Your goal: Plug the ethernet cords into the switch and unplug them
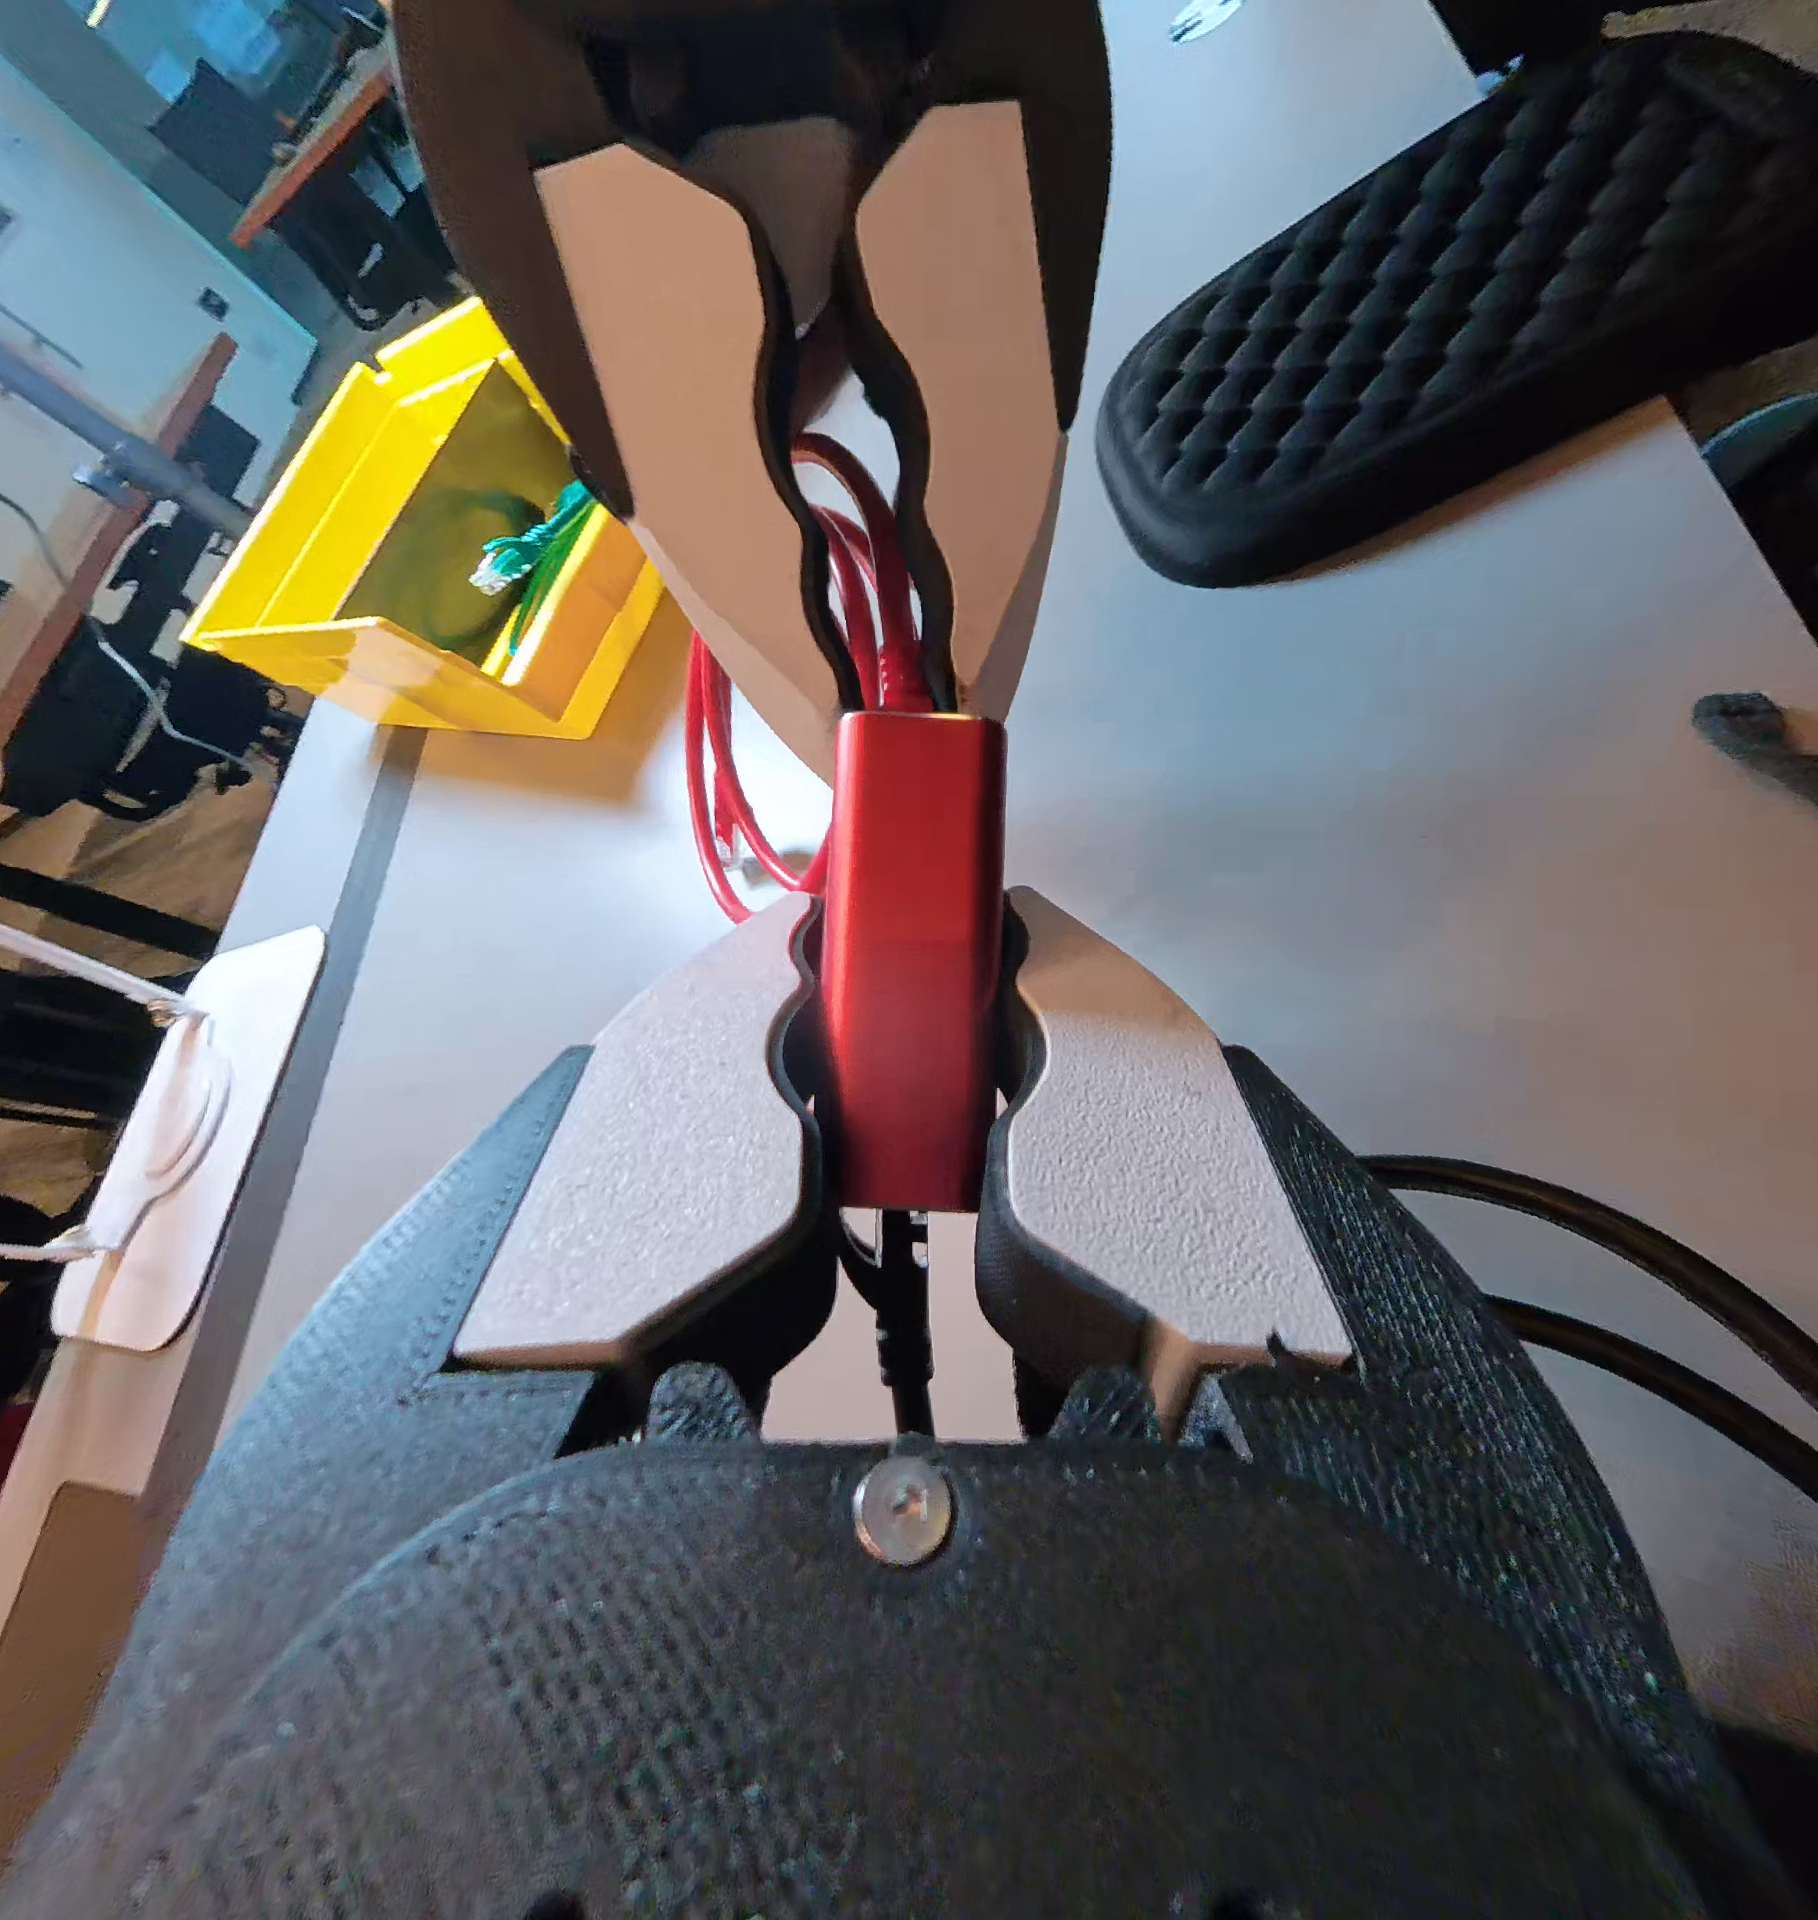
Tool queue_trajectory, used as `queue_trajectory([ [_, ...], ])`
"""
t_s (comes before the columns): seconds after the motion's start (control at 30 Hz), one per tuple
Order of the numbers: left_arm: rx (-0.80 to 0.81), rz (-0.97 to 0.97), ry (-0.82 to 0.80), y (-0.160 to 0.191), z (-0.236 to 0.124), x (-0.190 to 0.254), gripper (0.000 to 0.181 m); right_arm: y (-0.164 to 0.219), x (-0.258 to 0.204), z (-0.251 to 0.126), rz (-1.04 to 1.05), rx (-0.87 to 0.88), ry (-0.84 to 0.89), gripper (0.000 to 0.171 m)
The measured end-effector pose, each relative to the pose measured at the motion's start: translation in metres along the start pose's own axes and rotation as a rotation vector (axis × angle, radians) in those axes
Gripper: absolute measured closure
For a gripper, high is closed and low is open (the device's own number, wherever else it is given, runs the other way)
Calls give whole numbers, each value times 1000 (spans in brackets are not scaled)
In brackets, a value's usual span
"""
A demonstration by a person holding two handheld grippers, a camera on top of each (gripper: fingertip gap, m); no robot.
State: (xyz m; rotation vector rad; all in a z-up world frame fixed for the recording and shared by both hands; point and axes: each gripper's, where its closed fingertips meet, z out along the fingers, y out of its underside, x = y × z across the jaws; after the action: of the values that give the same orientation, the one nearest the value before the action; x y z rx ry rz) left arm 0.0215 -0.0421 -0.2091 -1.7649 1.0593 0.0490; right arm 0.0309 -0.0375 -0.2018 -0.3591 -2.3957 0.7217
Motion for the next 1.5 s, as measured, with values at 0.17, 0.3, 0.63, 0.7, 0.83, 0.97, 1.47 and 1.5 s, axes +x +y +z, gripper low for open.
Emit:
queue_trajectory([
  [0.17,8,-8,52,-4,6,11,153,-4,-12,-13,36,33,-87,158],
  [0.3,-3,-5,74,-7,12,15,152,-2,-18,-19,37,10,-90,158],
  [0.63,-15,-98,65,-12,19,13,151,-6,-15,-34,204,107,-133,159],
  [0.7,-18,-105,55,-14,18,11,151,-5,-13,-34,240,129,-133,159],
  [0.83,55,-184,-5,-20,13,-4,153,5,2,-27,228,51,-7,159],
  [0.97,68,-136,-50,-24,13,-8,153,1,8,-23,199,48,45,160],
  [1.47,-45,-87,20,-13,21,8,151,0,-12,-27,192,57,-156,159],
  [1.5,-42,-94,30,-13,22,9,151,0,-13,-27,187,44,-158,158],
])
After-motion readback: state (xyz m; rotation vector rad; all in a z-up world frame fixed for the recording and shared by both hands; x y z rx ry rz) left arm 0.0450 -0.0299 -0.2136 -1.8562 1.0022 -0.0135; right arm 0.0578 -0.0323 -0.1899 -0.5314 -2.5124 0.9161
